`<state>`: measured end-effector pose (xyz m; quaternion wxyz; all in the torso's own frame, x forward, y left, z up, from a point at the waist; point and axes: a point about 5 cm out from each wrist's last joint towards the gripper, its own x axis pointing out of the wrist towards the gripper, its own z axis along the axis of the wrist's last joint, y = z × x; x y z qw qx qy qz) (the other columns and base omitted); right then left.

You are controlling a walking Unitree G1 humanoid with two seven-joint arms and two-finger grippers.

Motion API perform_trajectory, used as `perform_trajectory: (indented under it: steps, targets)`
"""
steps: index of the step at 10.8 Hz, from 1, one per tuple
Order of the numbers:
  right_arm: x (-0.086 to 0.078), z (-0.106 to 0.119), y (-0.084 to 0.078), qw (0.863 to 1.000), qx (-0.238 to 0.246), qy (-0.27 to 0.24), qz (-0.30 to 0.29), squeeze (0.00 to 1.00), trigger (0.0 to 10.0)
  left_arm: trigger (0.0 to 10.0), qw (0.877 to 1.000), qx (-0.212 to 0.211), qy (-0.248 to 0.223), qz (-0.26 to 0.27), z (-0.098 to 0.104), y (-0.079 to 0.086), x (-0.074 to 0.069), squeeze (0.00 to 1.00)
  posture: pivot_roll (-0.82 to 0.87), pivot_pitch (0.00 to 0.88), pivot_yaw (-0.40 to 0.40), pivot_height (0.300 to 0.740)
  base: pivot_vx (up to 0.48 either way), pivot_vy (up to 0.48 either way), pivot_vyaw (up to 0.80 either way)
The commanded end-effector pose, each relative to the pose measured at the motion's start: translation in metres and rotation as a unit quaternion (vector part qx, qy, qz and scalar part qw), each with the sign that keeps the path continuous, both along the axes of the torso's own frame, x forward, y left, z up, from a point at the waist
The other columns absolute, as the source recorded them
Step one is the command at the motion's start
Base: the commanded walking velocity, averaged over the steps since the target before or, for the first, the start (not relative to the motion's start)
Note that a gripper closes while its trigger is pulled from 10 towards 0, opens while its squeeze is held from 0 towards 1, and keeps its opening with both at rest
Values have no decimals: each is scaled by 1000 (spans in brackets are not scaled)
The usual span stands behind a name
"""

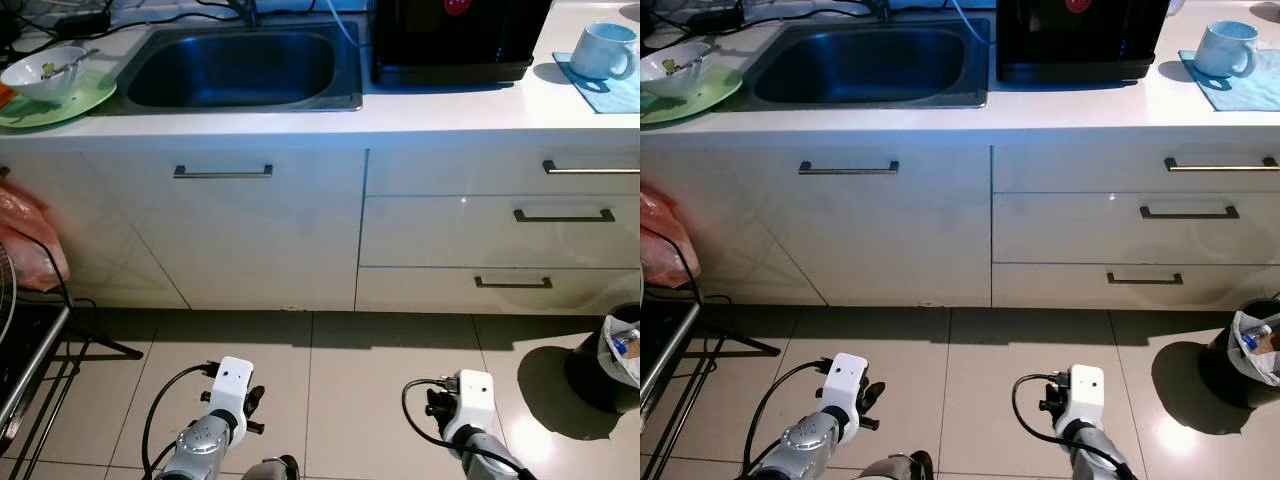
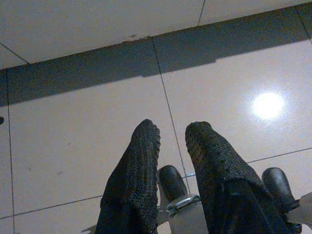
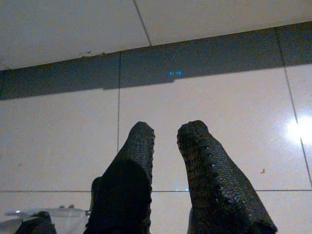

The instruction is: Kitchen organization

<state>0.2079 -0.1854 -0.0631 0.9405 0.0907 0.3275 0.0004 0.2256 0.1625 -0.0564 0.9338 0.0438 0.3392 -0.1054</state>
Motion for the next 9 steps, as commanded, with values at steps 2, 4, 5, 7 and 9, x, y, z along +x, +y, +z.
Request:
perform_trajectory:
  steps: [2,4,5,7,9]
  targets:
    - [-3,-3,3,1000,7,10,1,0,10000,10000,1000,7,7,7,-2,4,-3,0,-5,119,79,740,0,0,0]
    - [-2,-2,1,1000,1,5,0,0,10000,10000,1000,14,2,8,-2,5,-3,0,-4,119,79,740,0,0,0]
    - [3,3,-3,1000,-6,-17,-7,0,10000,10000,999,21,-21,12,3,7,2,0,-2,120,80,740,0,0,0]
    - [35,35,-18,991,-34,-125,-30,0,10000,10000,986,57,-145,58,37,19,36,0,2,126,77,740,0,0,0]
    - [71,75,-26,972,-58,-227,-31,0,10000,10000,968,57,-232,74,69,18,64,0,6,124,76,740,0,0,0]
